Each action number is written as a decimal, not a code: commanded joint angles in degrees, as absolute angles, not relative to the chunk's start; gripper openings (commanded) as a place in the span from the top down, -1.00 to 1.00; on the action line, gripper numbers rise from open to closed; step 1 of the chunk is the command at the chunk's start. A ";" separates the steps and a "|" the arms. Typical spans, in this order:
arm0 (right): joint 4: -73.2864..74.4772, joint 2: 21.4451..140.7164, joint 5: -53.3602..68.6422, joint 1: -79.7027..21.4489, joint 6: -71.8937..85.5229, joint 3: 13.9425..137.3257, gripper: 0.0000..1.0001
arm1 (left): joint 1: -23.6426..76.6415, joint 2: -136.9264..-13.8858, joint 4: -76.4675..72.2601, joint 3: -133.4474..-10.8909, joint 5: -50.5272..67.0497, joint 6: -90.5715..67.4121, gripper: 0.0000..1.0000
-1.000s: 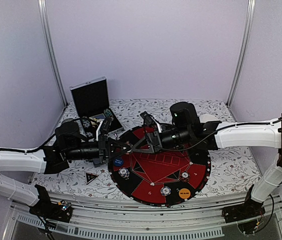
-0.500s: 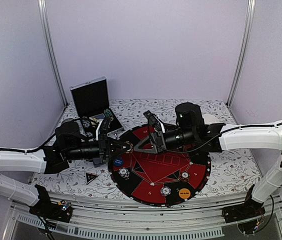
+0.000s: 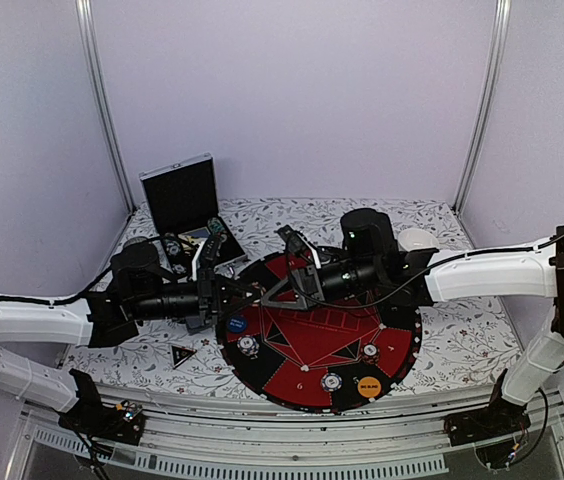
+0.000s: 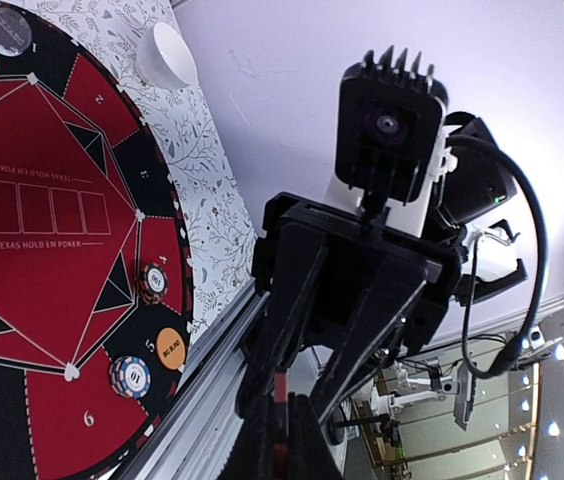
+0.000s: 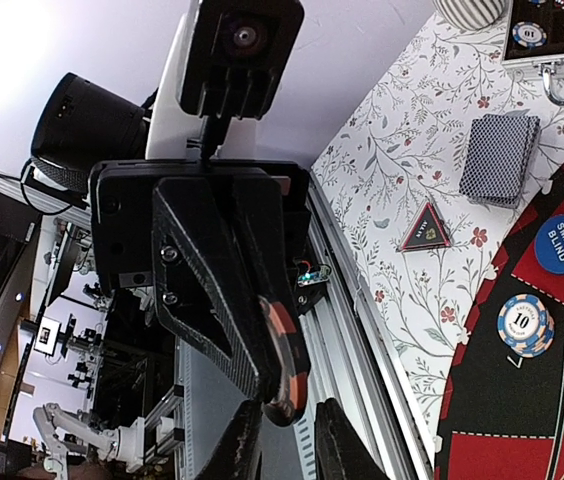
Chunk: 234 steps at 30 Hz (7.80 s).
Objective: Distribute texas hold em gaming equipment
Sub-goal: Pass from the left arm to the right, then place the poker chip on the poker chips pile, then adjust the poker chips pile in the big blind area.
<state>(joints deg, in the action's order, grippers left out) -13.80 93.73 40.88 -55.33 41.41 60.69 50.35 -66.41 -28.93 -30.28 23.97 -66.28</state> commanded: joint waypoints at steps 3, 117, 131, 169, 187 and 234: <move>-16.08 94.95 41.82 -55.63 41.31 62.91 0.86 | 49.96 -66.86 -30.49 -31.65 24.68 -66.25 1.00; 9.86 79.32 43.51 -27.86 28.67 30.35 0.90 | 49.20 -63.88 0.45 -39.82 12.88 -43.57 -0.90; 9.58 80.18 43.32 -27.16 27.99 29.20 0.82 | 49.15 -63.13 0.96 -39.64 12.95 -43.90 -0.90; 41.95 95.21 -4.96 -46.16 23.86 60.18 -0.98 | 49.04 -65.46 1.86 -41.39 14.26 -42.55 -0.91; 46.80 102.90 -7.05 -48.06 23.79 62.24 -0.98 | 49.04 -65.48 2.44 -41.31 13.99 -42.14 -0.91; 21.91 61.77 -13.15 -49.56 12.88 58.85 -0.97 | 43.45 -61.91 28.48 -47.96 -4.86 -36.50 -0.96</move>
